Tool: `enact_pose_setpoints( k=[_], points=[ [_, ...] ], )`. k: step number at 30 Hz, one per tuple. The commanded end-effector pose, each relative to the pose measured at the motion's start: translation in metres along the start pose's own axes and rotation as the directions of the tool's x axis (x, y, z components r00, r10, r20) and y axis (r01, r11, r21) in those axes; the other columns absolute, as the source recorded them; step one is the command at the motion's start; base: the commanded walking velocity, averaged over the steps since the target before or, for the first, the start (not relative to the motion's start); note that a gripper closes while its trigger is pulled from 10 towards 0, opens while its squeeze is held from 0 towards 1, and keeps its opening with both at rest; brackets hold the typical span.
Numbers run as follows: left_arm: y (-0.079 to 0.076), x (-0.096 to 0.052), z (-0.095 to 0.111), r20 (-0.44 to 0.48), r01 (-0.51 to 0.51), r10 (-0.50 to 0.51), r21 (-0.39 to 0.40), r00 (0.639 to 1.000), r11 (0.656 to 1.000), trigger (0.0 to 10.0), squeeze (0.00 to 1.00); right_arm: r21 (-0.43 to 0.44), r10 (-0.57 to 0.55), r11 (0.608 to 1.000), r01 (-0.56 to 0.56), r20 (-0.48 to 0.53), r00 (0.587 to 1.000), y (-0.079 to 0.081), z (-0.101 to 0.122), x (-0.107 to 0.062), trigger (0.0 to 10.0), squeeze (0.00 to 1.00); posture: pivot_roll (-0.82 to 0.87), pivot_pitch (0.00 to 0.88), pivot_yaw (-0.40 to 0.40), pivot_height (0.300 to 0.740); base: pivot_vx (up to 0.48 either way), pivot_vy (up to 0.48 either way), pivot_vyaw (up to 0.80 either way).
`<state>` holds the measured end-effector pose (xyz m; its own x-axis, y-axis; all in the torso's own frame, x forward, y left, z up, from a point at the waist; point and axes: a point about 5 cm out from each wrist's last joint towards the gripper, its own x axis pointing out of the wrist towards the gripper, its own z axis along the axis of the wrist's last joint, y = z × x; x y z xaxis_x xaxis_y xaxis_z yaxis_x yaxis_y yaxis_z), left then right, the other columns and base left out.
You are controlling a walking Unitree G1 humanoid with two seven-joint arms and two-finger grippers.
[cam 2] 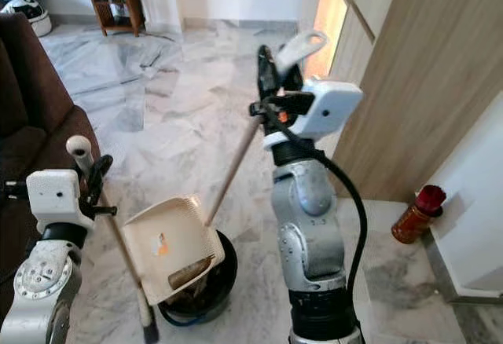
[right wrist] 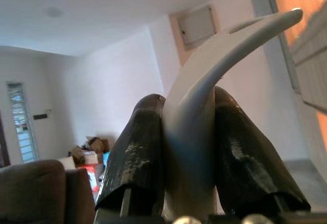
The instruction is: Sweep floor
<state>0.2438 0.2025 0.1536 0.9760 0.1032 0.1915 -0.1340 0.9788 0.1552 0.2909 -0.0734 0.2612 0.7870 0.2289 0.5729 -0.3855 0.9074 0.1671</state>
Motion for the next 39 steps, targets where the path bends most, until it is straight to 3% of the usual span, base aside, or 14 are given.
enact_pose_setpoints(
  k=[1,6,11,19,25,39],
  points=[
    [0.001,-0.002,0.013,0.068,0.012,-0.014,0.024,0.998,1.000,10.0,0.00,-0.015,0.039,0.999,-0.038,0.118,0.992,0.010,0.021,0.001,10.0,0.00,0.07,0.068,0.010,0.740,0.000,0.000,0.00],
    [0.012,-0.018,0.003,0.009,0.017,-0.018,0.058,1.000,0.998,10.0,0.00,-0.062,0.071,0.996,-0.062,0.163,0.984,0.017,0.027,0.002,10.0,0.00,0.07,0.069,0.011,0.740,0.000,0.000,0.00],
    [0.015,-0.024,0.000,-0.010,0.018,-0.018,0.073,1.000,0.997,10.0,0.00,-0.094,0.075,0.994,-0.057,0.205,0.976,0.021,0.032,0.003,10.0,0.00,0.07,0.076,0.016,0.740,0.000,0.000,0.00],
    [0.018,-0.022,0.002,0.001,0.018,-0.019,0.087,1.000,0.996,10.0,0.00,-0.140,0.152,0.983,-0.118,0.260,0.954,0.039,0.041,0.002,10.0,0.00,0.07,0.077,0.014,0.740,0.000,0.000,0.00],
    [0.020,-0.017,0.003,0.010,0.013,-0.014,0.092,1.000,0.996,10.0,0.00,-0.240,0.333,0.932,-0.273,0.265,0.905,0.065,0.044,-0.012,10.0,0.00,0.06,0.081,0.016,0.740,0.000,0.000,0.00],
    [0.023,-0.014,0.004,0.023,0.000,-0.002,0.100,1.000,0.995,10.0,0.00,-0.280,0.410,0.900,-0.334,0.282,0.868,0.076,0.049,-0.020,10.0,0.00,0.06,0.077,0.015,0.740,0.000,0.000,0.00]
  ],
)
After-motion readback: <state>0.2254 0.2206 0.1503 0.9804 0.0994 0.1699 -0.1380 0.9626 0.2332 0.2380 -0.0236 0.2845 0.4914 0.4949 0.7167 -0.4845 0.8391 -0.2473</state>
